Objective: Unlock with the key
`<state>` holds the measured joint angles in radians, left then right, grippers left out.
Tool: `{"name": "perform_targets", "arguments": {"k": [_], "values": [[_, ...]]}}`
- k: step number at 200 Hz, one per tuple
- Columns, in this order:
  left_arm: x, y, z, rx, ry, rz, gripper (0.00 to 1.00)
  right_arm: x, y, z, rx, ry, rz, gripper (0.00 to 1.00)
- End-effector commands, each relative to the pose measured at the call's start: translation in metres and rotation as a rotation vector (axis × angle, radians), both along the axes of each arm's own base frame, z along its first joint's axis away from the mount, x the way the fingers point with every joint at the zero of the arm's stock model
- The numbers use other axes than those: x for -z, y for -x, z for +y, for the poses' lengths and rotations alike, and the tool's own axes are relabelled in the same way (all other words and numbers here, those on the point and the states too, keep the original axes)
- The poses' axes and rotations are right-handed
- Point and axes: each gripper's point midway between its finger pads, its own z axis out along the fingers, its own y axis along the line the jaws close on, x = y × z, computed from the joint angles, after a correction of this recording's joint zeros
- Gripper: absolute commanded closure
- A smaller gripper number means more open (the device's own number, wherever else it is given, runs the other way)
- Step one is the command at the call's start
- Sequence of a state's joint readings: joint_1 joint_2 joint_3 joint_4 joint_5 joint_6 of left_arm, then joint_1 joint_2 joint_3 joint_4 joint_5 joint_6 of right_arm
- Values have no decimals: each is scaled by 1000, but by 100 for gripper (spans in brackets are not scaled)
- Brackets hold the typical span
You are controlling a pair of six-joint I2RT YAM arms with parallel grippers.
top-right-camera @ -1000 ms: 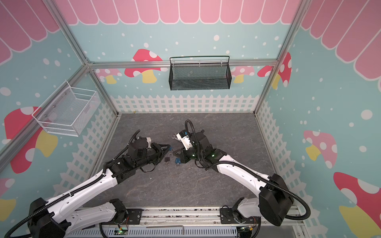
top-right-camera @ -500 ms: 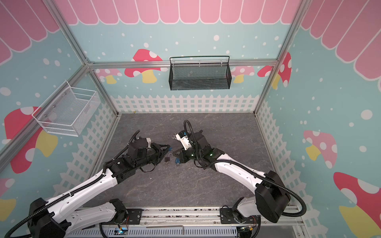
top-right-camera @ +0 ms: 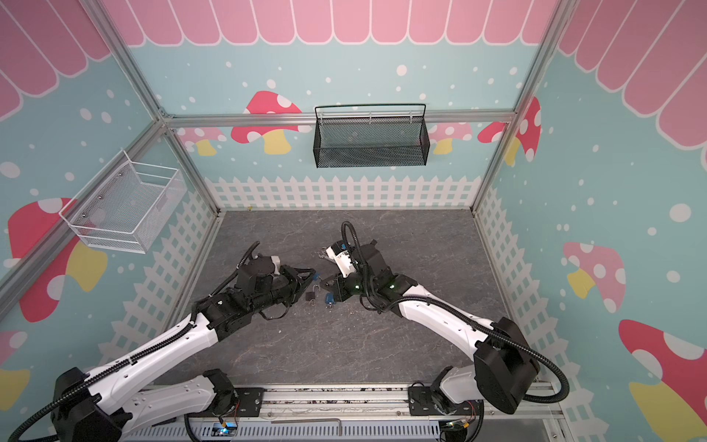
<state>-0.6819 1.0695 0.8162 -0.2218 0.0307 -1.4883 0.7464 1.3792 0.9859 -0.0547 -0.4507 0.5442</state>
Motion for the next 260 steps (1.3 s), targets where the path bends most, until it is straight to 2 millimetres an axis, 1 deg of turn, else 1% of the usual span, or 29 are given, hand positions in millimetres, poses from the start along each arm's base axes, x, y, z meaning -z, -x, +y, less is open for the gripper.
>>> {"name": "perform_targets", "arguments": {"k": [1, 36, 103, 121, 135, 153, 181, 216, 260], "values": [[5, -1, 5, -17, -23, 13, 100, -30, 4, 8, -45, -65, -48, 100], [2, -1, 4, -9, -22, 7, 100, -30, 6, 10, -56, -71, -42, 100], [2, -2, 6, -23, -17, 7, 100, -30, 11, 14, -77, -79, -32, 100], [0, -2, 6, -27, -10, 3, 100, -25, 9, 11, -63, -63, -33, 100], [-2, -2, 5, -22, -7, -3, 100, -16, 5, 7, -29, -26, -29, 100], [-1, -2, 6, -23, -11, 0, 100, -9, 1, 2, 0, 10, -27, 100], [-1, -1, 7, -29, -10, -2, 100, -8, 0, -2, 16, 23, -33, 100], [-2, -2, 7, -26, -11, -3, 100, -6, 4, 3, -22, 12, -18, 100], [-3, -1, 8, -33, -7, -7, 100, -4, 5, 3, -23, 20, -17, 100]]}}
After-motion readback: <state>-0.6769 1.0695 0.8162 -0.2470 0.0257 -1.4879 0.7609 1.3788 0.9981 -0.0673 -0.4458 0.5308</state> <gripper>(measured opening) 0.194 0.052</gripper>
